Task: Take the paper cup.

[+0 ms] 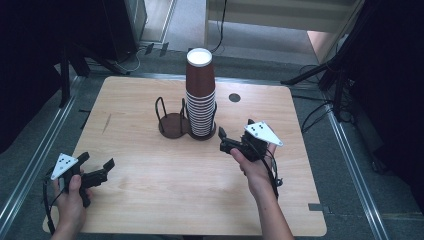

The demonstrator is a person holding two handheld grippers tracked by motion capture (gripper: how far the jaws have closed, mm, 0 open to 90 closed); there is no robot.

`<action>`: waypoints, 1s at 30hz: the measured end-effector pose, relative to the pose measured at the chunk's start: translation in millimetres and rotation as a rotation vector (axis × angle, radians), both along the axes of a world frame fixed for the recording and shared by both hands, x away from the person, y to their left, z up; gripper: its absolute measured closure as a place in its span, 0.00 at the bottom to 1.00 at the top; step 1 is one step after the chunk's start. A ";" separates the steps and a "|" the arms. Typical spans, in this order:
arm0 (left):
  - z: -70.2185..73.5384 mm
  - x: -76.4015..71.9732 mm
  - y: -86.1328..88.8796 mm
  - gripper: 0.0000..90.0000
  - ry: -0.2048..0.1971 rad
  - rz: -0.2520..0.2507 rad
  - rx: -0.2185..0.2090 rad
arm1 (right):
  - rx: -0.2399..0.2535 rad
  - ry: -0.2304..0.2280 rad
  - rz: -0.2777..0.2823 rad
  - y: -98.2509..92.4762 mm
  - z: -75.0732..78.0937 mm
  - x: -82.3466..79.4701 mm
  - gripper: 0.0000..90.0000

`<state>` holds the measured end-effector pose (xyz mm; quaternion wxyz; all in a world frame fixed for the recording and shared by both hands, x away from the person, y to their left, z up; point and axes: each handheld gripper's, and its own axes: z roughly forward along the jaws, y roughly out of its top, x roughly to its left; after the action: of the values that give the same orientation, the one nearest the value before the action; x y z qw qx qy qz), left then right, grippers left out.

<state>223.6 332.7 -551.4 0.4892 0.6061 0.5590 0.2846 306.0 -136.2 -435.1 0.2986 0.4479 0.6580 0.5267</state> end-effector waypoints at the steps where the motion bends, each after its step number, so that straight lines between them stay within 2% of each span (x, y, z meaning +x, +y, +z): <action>1: 0.0 0.0 0.0 0.01 0.000 0.000 0.000 | 0.000 -0.001 0.003 1.1 0.4 0.5 0.03; 11: 0.1 0.1 0.2 0.01 0.000 -0.004 0.000 | -0.004 0.006 0.027 17.6 3.8 5.1 0.02; 30: -0.1 0.2 0.8 0.01 0.000 -0.009 -0.005 | -0.006 -0.016 0.060 42.0 13.9 14.1 0.02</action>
<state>223.8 333.5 -551.4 0.4920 0.6071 0.5571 0.2811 320.1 -94.2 -421.1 0.2894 0.4227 0.6702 0.5371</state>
